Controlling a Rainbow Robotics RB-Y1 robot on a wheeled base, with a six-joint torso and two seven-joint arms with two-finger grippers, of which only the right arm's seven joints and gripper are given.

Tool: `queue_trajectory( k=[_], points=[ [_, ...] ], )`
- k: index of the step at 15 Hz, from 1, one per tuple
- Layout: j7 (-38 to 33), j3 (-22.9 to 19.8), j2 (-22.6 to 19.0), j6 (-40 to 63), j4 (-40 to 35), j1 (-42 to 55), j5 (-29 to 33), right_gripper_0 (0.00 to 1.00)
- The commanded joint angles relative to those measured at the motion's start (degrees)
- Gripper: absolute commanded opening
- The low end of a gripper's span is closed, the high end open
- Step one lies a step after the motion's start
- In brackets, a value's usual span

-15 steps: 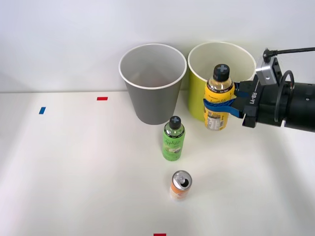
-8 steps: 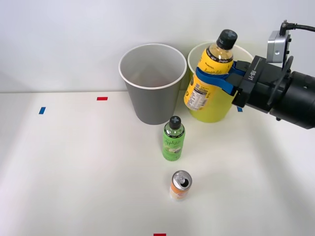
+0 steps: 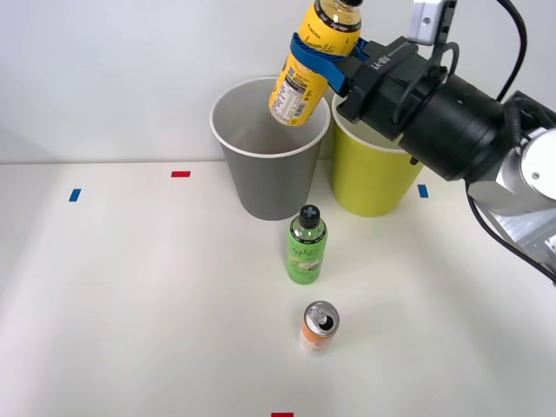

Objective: Put cans in the gray bin, plastic bottles in the light green bin

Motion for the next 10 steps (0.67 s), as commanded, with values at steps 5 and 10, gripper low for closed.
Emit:
queue_trajectory(
  k=[5, 10],
  points=[
    [-0.28, 8.82, 0.94, -0.58, 17.92, -15.3, 0.02, 0.0],
    [-0.71, 15.23, 1.38, -3.12, 21.44, -20.39, -0.77, 0.0]
  ],
)
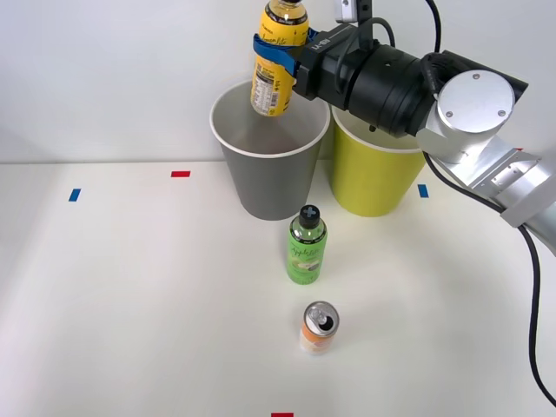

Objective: Put cans in the gray bin, plastic bottles in the light green bin

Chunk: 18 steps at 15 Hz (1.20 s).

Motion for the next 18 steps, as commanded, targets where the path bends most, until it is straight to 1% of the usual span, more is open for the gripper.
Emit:
queue_trajectory(
  k=[1, 2, 4, 6, 7, 9, 10, 11, 12, 13, 14, 15, 18],
  points=[
    [-0.12, 3.83, 0.1, -2.76, 0.24, -1.84, -0.07, 0.0],
    [-0.12, 5.06, 0.1, -3.99, 0.24, -2.55, -0.07, 0.0],
    [-0.48, 11.04, 0.1, -10.93, 0.77, -4.83, -0.78, 0.0],
    [-0.48, 15.69, 0.28, -14.98, 3.4, -8.08, -2.27, 0.0],
    [-0.3, 16.48, 0.63, -15.33, 4.81, -9.49, -2.53, 0.0],
    [-0.39, 16.48, 1.42, -15.59, 7.01, -10.46, -2.45, 0.0],
    [-0.39, 16.57, 1.42, -15.5, 7.1, -10.46, -2.45, 0.13],
    [-0.39, 16.57, 1.33, -15.5, 7.1, -10.46, -2.45, 0.23],
    [-0.39, 16.75, 1.16, -15.5, 7.01, -10.46, -2.45, 0.45],
    [-0.39, 17.1, 1.07, -15.5, 7.01, -10.46, -2.53, 0.77],
    [-0.48, 17.45, 0.81, -15.5, 6.83, -10.46, -2.45, 0.92],
    [-0.39, 17.63, 0.46, -15.5, 6.57, -10.46, -2.53, 0.96],
    [-0.65, 17.63, -0.95, -15.5, 4.81, -10.37, -3.24, 0.98]
  ],
)
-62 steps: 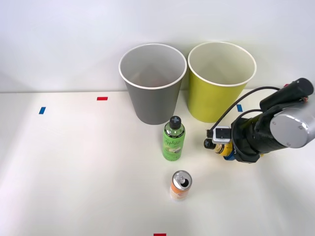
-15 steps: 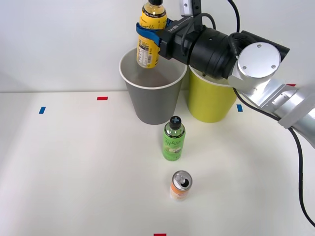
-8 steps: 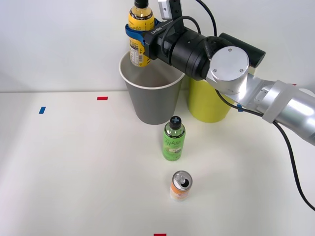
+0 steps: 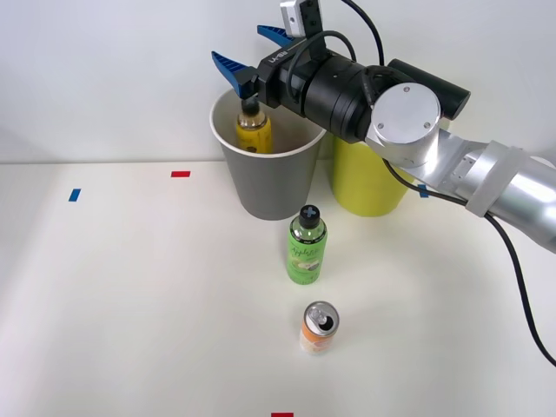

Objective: Put cans in the gray bin, plastic bottles in the light green bin

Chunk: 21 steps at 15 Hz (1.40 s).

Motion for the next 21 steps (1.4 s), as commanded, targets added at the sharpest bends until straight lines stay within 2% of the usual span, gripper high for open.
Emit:
queue_trajectory(
  k=[1, 4, 7, 13, 17, 21],
  points=[
    [-0.27, -0.13, -1.94, 0.02, -2.75, 0.62, -0.45, 0.98],
    [-0.19, -3.21, -4.58, 1.78, -8.11, 4.75, -0.19, 0.98],
    [0.08, -9.89, -7.66, 10.92, -11.18, 9.4, 0.43, 0.98],
    [-0.36, -14.72, -15.04, 11.27, -19.44, 18.19, 0.34, 0.98],
    [-0.45, -18.06, -20.14, 6.08, -25.86, 28.04, -0.71, 0.98],
    [-0.1, -21.4, -22.42, -0.33, -29.64, 36.91, -1.68, 0.98]
  ],
)
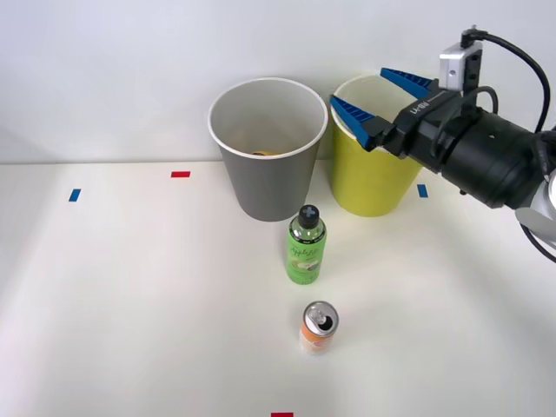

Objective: Put cans in the gray bin, plastic bottles in the light green bin

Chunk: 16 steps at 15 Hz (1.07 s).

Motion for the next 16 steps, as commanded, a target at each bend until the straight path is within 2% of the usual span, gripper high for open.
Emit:
queue_trajectory(
  k=[1, 3, 12, 15, 16],
  points=[
    [0.09, -2.5, -1.42, -4.48, -2.71, 5.9, -0.07, 0.98],
    [0.27, -2.59, -2.12, -10.72, -4.73, 10.3, 0.2, 0.98],
    [-0.09, -2.59, -2.47, -32.25, -5.96, 27.35, 14.35, 0.98],
    [0.27, -2.59, -0.28, -36.03, -5.87, 30.86, 17.51, 0.98],
    [0.35, -2.94, 1.75, -37.79, -5.87, 32.62, 19.53, 0.98]
  ],
)
